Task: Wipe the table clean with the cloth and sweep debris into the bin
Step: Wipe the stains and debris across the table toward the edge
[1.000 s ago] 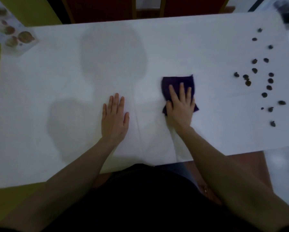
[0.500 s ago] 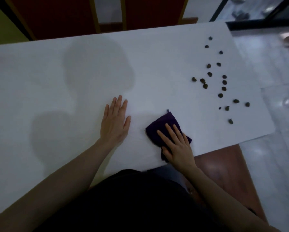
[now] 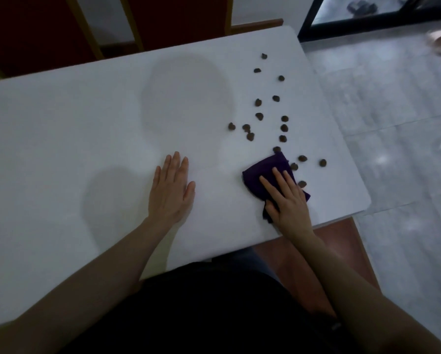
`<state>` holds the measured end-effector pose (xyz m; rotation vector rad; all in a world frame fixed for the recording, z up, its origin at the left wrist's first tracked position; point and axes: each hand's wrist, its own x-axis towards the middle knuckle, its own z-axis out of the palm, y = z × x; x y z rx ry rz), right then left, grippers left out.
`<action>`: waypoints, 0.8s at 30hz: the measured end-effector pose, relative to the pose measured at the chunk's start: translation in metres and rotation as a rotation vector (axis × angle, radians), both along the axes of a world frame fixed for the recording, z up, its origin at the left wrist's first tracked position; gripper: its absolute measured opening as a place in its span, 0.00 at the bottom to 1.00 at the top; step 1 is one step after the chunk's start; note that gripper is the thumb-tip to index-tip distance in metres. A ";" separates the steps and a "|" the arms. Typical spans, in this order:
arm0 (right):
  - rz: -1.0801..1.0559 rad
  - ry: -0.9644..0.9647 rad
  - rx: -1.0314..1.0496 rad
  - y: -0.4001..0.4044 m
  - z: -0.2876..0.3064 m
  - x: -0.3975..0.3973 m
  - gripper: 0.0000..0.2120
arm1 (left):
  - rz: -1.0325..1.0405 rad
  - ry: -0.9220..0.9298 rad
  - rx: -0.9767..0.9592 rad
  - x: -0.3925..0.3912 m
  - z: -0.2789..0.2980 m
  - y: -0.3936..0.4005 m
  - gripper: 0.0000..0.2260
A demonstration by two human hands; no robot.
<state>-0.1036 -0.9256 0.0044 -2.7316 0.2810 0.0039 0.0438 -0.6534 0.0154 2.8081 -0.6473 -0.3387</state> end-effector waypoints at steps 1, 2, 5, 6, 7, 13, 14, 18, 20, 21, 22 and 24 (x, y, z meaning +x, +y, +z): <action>-0.018 0.001 -0.002 -0.013 0.000 -0.001 0.26 | 0.005 -0.002 0.001 -0.002 0.000 -0.008 0.31; -0.039 0.004 -0.002 -0.026 0.000 -0.001 0.26 | 0.010 -0.003 0.005 -0.004 0.001 -0.016 0.31; -0.077 -0.014 0.001 -0.056 0.000 0.001 0.25 | 0.023 -0.001 0.025 -0.008 0.001 -0.034 0.31; -0.082 -0.034 -0.002 -0.063 0.000 0.002 0.24 | 0.027 -0.003 0.030 -0.009 0.002 -0.039 0.31; -0.098 -0.059 0.001 -0.067 0.000 0.004 0.24 | 0.031 -0.008 0.036 -0.009 0.002 -0.042 0.31; -0.278 -0.295 0.161 -0.063 0.010 0.013 0.21 | 0.078 -0.049 0.049 -0.003 0.008 -0.048 0.30; -0.244 -0.330 0.175 -0.054 0.013 0.015 0.21 | 0.090 -0.056 0.050 0.000 0.009 -0.046 0.29; 0.104 -0.358 0.183 0.004 0.014 0.028 0.22 | 0.105 -0.057 0.080 0.015 0.008 -0.032 0.29; 0.364 -0.283 0.119 0.031 0.004 0.030 0.24 | 0.104 -0.051 0.096 0.024 0.005 -0.023 0.29; 0.473 -0.213 0.067 0.042 -0.001 0.030 0.26 | 0.106 -0.049 0.103 0.029 0.004 -0.019 0.28; 0.538 -0.146 0.026 0.050 -0.005 0.032 0.26 | 0.110 -0.041 0.110 0.033 0.003 -0.015 0.28; 0.568 -0.080 0.001 0.057 -0.007 0.048 0.27 | 0.121 -0.022 0.119 0.041 0.000 -0.009 0.28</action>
